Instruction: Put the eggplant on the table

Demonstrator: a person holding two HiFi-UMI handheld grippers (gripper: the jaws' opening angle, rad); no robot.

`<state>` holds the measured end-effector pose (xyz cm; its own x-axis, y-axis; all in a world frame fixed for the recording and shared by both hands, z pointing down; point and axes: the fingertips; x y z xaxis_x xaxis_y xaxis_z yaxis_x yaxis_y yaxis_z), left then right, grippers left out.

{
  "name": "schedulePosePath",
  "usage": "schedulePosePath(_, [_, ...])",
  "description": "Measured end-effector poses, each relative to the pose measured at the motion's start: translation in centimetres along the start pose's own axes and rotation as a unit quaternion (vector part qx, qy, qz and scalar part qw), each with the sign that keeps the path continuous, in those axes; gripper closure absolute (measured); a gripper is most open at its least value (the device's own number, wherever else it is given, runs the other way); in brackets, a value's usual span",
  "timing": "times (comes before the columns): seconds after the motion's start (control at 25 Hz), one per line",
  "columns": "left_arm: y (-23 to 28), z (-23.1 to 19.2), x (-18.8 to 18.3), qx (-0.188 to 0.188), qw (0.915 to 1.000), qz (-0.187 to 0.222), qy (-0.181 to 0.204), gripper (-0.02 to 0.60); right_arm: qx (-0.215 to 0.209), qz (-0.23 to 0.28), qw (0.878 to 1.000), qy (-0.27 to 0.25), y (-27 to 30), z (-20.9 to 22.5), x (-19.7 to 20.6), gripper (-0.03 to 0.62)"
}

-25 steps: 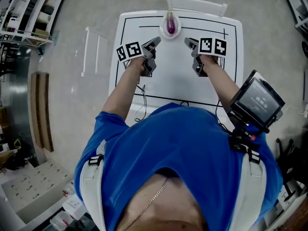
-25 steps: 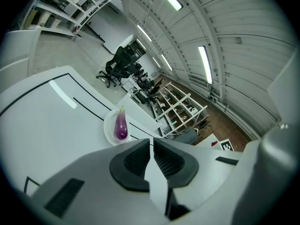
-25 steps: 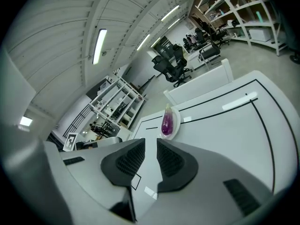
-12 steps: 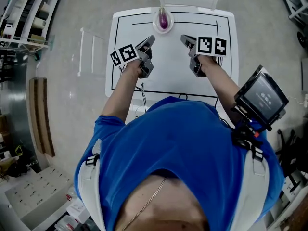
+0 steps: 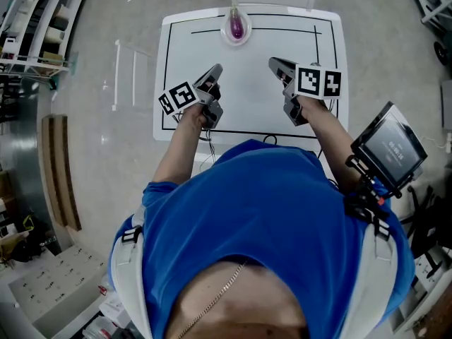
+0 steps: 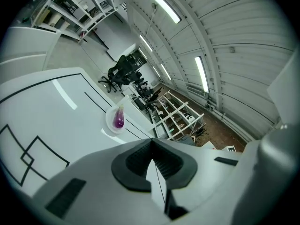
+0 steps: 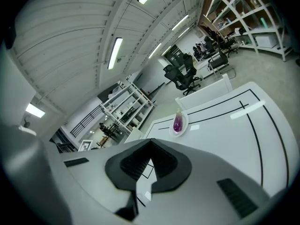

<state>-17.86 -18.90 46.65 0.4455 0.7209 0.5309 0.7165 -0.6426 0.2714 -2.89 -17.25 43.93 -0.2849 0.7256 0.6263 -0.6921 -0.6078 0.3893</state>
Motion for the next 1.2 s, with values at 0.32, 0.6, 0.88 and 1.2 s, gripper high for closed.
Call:
schedulePosePath(0.32, [-0.4, 1.1, 0.3, 0.008, 1.0000, -0.001, 0.005, 0.574, 0.004, -0.005, 1.000, 0.009, -0.8, 0.6, 1.2, 0.591])
schedulePosePath(0.6, [-0.7, 1.5, 0.0, 0.007, 1.0000, -0.004, 0.005, 0.574, 0.013, -0.002, 1.000, 0.008, -1.2, 0.8, 1.0, 0.592])
schedulePosePath(0.88, [-0.3, 1.6, -0.1, 0.006, 0.9999, -0.009, 0.008, 0.574, 0.014, -0.003, 1.000, -0.001, -1.1, 0.5, 0.9, 0.592])
schedulePosePath(1.2, [0.0, 1.8, 0.8, 0.007, 0.9997, -0.018, 0.012, 0.574, 0.007, -0.006, 1.000, 0.002, -0.9, 0.5, 1.6, 0.592])
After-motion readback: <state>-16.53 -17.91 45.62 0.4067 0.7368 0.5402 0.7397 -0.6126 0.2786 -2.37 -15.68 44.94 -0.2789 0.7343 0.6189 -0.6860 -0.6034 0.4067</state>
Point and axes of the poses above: the fingertips, and each gripper's own axes: y forward along the fingers, z to its right, x out of its underside
